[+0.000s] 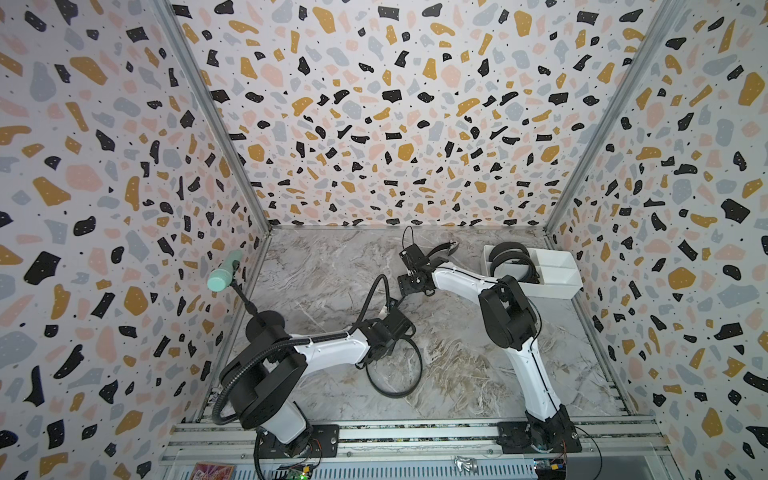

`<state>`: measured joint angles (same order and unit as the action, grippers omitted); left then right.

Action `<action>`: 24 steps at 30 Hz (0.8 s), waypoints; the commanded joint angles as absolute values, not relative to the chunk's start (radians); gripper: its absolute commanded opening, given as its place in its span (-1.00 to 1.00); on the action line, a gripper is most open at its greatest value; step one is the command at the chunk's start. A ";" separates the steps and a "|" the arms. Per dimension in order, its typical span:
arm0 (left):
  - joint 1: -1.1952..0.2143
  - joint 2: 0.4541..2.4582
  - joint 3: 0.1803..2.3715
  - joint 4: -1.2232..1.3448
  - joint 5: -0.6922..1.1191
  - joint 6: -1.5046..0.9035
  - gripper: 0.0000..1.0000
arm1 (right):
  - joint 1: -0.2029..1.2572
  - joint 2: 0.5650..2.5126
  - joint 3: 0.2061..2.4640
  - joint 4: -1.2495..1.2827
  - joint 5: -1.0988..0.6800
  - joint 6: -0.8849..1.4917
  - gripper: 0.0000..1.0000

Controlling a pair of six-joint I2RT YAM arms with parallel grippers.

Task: Place the belts into the storage roll
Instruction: Roll the belt at the center of the board.

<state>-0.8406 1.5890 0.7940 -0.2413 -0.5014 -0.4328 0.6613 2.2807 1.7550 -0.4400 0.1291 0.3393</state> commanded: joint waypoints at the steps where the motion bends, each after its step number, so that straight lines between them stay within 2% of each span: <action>1: -0.792 1.621 0.809 -0.191 -0.565 -0.494 -0.05 | 0.665 2.211 1.596 -0.508 0.107 0.349 0.37; 9: -0.714 1.659 0.760 -0.131 -0.559 -0.497 -0.42 | 0.733 1.981 1.220 -0.460 0.061 0.407 0.29; 16: -0.658 1.697 0.763 -0.086 -0.552 -0.487 -0.63 | 0.858 1.856 1.036 -0.462 -0.008 0.512 0.33; 20: -0.619 1.720 0.781 -0.069 -0.557 -0.480 -0.73 | 0.917 1.827 1.020 -0.477 -0.049 0.543 0.44; 24: -0.585 1.733 0.799 -0.063 -0.564 -0.477 -0.83 | 0.914 1.782 1.089 -0.565 0.003 0.502 0.65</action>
<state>-0.6571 1.6802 0.7952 -0.0647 -0.4778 -0.4572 0.8925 1.8065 1.0847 -0.3176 0.0479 0.5430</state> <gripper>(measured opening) 0.094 0.813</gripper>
